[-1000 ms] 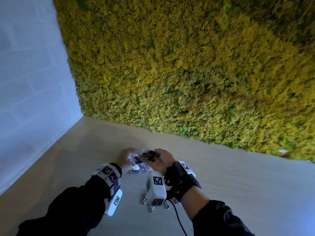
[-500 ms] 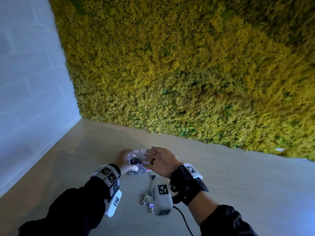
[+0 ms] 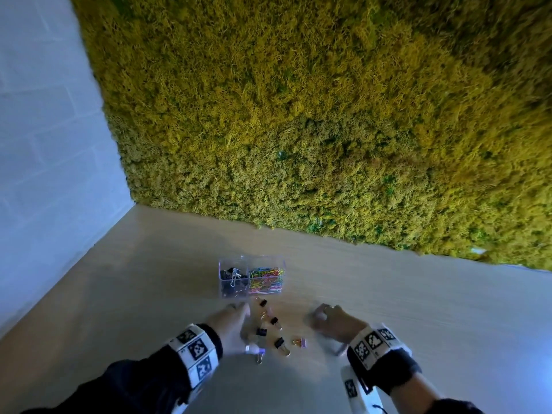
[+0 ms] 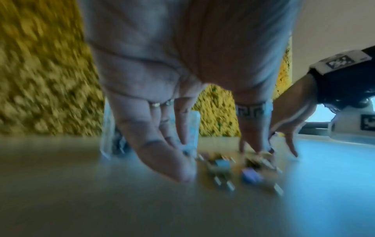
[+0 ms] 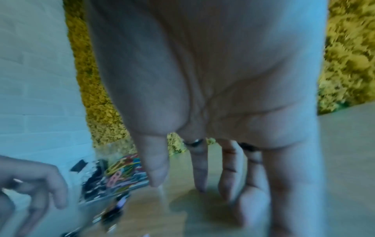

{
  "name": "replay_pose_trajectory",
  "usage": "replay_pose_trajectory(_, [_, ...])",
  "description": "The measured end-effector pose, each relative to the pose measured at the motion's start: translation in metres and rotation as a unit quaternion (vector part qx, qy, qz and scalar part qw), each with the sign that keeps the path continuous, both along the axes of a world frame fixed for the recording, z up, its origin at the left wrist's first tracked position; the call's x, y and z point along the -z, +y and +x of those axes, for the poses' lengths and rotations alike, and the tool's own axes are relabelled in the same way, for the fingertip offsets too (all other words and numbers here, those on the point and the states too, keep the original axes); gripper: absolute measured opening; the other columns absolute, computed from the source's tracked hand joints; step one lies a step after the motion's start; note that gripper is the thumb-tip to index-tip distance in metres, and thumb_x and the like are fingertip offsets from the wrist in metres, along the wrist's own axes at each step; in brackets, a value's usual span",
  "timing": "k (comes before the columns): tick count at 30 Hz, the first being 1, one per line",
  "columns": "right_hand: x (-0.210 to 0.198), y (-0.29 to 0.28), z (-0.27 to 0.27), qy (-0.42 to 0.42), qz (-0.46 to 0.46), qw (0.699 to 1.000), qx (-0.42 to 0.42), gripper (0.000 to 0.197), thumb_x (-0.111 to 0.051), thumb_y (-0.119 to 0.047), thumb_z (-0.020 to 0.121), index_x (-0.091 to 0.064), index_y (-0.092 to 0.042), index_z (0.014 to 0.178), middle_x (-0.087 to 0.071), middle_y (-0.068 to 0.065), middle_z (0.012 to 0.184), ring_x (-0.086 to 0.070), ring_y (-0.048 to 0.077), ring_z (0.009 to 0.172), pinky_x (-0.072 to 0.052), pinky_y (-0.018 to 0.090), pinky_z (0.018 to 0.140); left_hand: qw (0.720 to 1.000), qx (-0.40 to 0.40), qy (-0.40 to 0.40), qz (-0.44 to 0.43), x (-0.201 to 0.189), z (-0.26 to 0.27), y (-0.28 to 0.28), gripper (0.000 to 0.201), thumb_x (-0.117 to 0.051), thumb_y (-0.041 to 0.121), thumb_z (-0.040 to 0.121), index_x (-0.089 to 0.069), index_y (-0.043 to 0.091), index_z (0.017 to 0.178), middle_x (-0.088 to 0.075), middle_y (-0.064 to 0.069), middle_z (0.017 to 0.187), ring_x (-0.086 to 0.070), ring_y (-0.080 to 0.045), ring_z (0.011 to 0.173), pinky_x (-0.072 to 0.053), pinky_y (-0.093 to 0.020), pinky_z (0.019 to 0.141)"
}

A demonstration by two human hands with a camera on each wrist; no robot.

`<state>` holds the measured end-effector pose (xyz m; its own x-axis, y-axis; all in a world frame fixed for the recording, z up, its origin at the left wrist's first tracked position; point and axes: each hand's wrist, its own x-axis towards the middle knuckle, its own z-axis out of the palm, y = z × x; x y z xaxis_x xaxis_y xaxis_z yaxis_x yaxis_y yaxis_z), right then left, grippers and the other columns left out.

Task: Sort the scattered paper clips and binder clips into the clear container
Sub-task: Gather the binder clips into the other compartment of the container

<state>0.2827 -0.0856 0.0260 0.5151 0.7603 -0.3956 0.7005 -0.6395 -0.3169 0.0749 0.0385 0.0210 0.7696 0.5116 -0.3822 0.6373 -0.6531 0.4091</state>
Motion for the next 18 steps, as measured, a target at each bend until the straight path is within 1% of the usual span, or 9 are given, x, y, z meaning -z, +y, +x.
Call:
replay_pose_trajectory(1, [0.000,0.001,-0.008,-0.026,-0.005,1.000,-0.006,0.026,-0.045,-0.058,0.084,-0.053,-0.037,0.097,-0.067,-0.019,0.083,-0.064,-0.005,0.076,-0.046,0.010,0.069,0.999,0.015,0.049,-0.016,0.006,0.003,-0.005,0.061,-0.071,0.041,0.072,-0.040,0.016,0.117,-0.048,-0.004,0.116,-0.049,-0.017,0.094,-0.044,-0.030,0.086])
replay_pose_trajectory(2, [0.014,0.003,-0.010,-0.062,0.033,0.991,-0.113,0.008,-0.061,-0.039,0.078,-0.053,-0.038,0.078,-0.062,-0.015,0.068,-0.059,-0.007,0.056,-0.052,0.017,0.063,0.998,0.028,0.055,-0.022,0.009,0.006,-0.010,0.059,-0.073,0.036,0.072,-0.039,0.016,0.116,-0.046,-0.006,0.119,-0.045,-0.017,0.095,-0.042,-0.031,0.087])
replay_pose_trajectory(3, [0.015,0.005,-0.021,0.030,0.019,0.994,-0.106,0.018,-0.063,-0.019,0.078,-0.052,-0.032,0.070,-0.058,-0.005,0.071,-0.057,-0.003,0.058,-0.056,0.028,0.073,0.998,0.037,0.042,-0.021,0.009,0.010,-0.015,0.054,-0.073,0.030,0.073,-0.038,0.016,0.112,-0.045,-0.006,0.117,-0.042,-0.016,0.094,-0.039,-0.029,0.084])
replay_pose_trajectory(5, [0.017,0.003,-0.040,0.032,0.008,0.984,-0.177,0.011,-0.062,-0.014,0.082,-0.058,-0.015,0.093,-0.051,0.004,0.097,-0.053,0.010,0.092,-0.043,0.035,0.100,0.999,0.034,0.022,-0.028,0.005,0.019,-0.017,0.052,-0.073,0.020,0.075,-0.035,0.017,0.110,-0.043,-0.007,0.115,-0.044,-0.018,0.098,-0.037,-0.026,0.082])
replay_pose_trajectory(7, [0.012,0.009,-0.046,0.107,-0.009,0.985,-0.136,0.067,-0.073,-0.028,0.075,-0.042,-0.007,0.130,-0.039,-0.004,0.107,-0.039,0.013,0.114,-0.030,0.020,0.104,0.999,0.045,0.008,-0.005,0.000,0.026,-0.013,0.066,-0.073,0.017,0.074,-0.031,0.013,0.125,-0.037,-0.010,0.130,-0.043,-0.023,0.115,-0.038,-0.029,0.092])
replay_pose_trajectory(9, [0.012,0.017,-0.050,0.115,0.028,0.986,-0.115,0.109,-0.082,-0.044,0.052,-0.026,-0.013,0.141,-0.027,-0.001,0.114,-0.034,0.017,0.118,-0.027,0.016,0.102,0.996,0.072,-0.007,0.048,-0.003,0.033,-0.006,0.078,-0.066,0.007,0.077,-0.020,0.012,0.139,-0.023,-0.012,0.144,-0.032,-0.027,0.130,-0.034,-0.033,0.104])
replay_pose_trajectory(12, [0.018,0.024,-0.060,0.086,0.034,0.986,-0.138,0.096,-0.083,-0.044,0.046,-0.043,-0.018,0.130,-0.026,0.002,0.119,-0.034,0.025,0.120,-0.033,0.027,0.108,0.992,0.119,0.027,0.044,0.002,0.041,0.001,0.090,-0.061,0.006,0.080,-0.001,0.012,0.147,0.003,-0.006,0.156,-0.008,-0.025,0.144,-0.019,-0.034,0.115])
replay_pose_trajectory(15, [0.024,0.019,-0.061,0.076,0.037,0.982,-0.170,0.073,-0.083,-0.033,0.055,-0.053,-0.013,0.119,-0.029,0.005,0.126,-0.038,0.026,0.120,-0.035,0.023,0.105,0.987,0.149,0.054,0.005,0.008,0.040,0.004,0.100,-0.076,0.029,0.070,-0.013,0.010,0.145,-0.004,-0.008,0.156,-0.005,-0.021,0.145,-0.010,-0.028,0.117])
replay_pose_trajectory(18, [0.028,0.008,-0.051,0.086,0.053,0.979,-0.175,0.069,-0.081,-0.026,0.062,-0.051,-0.016,0.123,-0.029,0.002,0.123,-0.041,0.020,0.119,-0.032,0.015,0.094,0.990,0.134,0.034,-0.003,0.011,0.031,0.007,0.112,-0.080,0.032,0.065,-0.007,0.010,0.146,-0.008,-0.007,0.155,-0.010,-0.020,0.143,-0.011,-0.028,0.117])
